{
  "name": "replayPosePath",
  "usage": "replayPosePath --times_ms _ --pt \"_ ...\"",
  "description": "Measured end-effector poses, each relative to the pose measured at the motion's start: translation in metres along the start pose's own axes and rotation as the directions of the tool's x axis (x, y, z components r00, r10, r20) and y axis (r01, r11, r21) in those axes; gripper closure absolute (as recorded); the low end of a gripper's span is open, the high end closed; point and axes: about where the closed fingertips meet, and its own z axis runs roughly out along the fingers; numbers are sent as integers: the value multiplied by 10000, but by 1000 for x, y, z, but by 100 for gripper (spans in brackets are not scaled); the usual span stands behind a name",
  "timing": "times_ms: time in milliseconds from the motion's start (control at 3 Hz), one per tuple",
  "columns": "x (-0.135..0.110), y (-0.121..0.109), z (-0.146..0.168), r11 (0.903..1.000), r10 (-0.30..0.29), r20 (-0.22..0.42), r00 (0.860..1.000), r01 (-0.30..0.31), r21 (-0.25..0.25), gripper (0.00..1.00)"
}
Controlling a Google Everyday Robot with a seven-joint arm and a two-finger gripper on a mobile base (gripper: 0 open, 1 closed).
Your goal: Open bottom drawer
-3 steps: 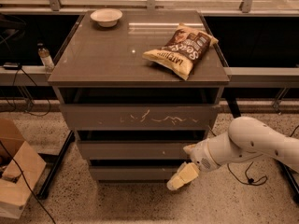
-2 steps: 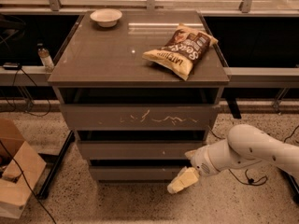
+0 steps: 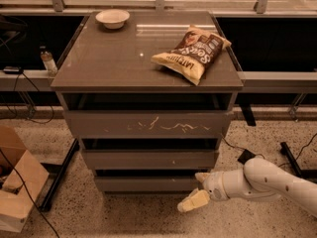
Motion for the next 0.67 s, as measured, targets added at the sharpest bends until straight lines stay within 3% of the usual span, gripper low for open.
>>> replayPosePath --times_ms 667 --pt "36 -36 53 9933 688 581 9959 -629 -974 0"
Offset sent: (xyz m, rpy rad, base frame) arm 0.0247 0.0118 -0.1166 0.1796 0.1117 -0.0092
